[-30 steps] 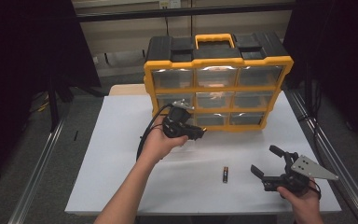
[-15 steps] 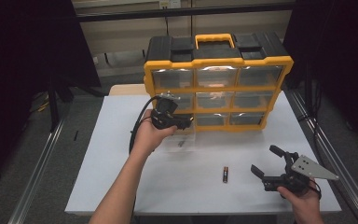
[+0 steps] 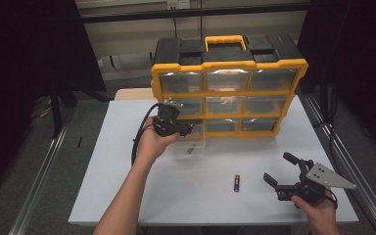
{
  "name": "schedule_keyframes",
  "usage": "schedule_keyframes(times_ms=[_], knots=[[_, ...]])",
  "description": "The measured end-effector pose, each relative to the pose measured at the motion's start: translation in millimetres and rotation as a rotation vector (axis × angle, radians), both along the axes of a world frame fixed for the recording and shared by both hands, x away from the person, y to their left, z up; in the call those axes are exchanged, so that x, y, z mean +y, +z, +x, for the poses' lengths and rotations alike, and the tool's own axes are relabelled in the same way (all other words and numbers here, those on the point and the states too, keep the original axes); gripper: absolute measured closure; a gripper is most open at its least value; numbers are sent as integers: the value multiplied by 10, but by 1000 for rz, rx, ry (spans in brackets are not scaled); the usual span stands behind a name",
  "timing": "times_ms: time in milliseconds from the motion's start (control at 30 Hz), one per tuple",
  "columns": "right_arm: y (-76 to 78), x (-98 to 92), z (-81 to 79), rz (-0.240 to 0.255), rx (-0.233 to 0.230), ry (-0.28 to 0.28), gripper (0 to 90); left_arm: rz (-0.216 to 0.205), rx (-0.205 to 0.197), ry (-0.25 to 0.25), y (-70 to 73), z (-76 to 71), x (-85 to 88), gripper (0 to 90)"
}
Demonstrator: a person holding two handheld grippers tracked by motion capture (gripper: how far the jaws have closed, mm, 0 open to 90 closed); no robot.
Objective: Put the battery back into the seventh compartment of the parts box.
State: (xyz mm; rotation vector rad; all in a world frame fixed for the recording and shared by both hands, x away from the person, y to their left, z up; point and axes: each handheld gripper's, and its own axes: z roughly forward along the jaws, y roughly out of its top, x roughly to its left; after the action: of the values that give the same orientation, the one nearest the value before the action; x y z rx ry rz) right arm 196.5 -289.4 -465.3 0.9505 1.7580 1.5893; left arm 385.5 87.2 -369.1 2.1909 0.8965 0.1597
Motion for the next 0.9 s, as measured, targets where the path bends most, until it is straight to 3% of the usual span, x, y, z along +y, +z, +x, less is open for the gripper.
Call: schedule_keyframes(times_ms=[100, 167, 233, 267, 300, 333, 467, 600, 700, 900], knots=[[0, 5, 0, 0, -3, -1, 16, -5, 8, 22, -44, -8, 22, 773], [-1, 6, 1, 1, -2, -1, 16, 7, -3, 2, -60, 0, 44, 766], [-1, 6, 2, 0, -2, -2, 16, -17, -4, 16, -69, -17, 31, 725], [-1, 7, 1, 1, 0, -1, 16, -6, -14, 7, -59, -19, 38, 678], [-2, 7, 1, 0, 1, -1, 16, -12, -24, 0, -60, -28, 34, 654], [-2, 8, 0, 0, 0, -2, 16, -18, -6, -21, -42, -42, 28, 652], [-1, 6, 1, 2, -1, -4, 16, -55, -29, -39, -17, -134, -57, 562], [-1, 10, 0, -3, 1, -2, 16, -75, -41, -93, 0, -240, -172, 411], [0, 9, -1, -2, 1, -3, 16, -86, -57, -142, -9, -329, -269, 374], [-1, 6, -1, 0, -3, -1, 16, -112, -38, -168, -70, -444, -397, 278]])
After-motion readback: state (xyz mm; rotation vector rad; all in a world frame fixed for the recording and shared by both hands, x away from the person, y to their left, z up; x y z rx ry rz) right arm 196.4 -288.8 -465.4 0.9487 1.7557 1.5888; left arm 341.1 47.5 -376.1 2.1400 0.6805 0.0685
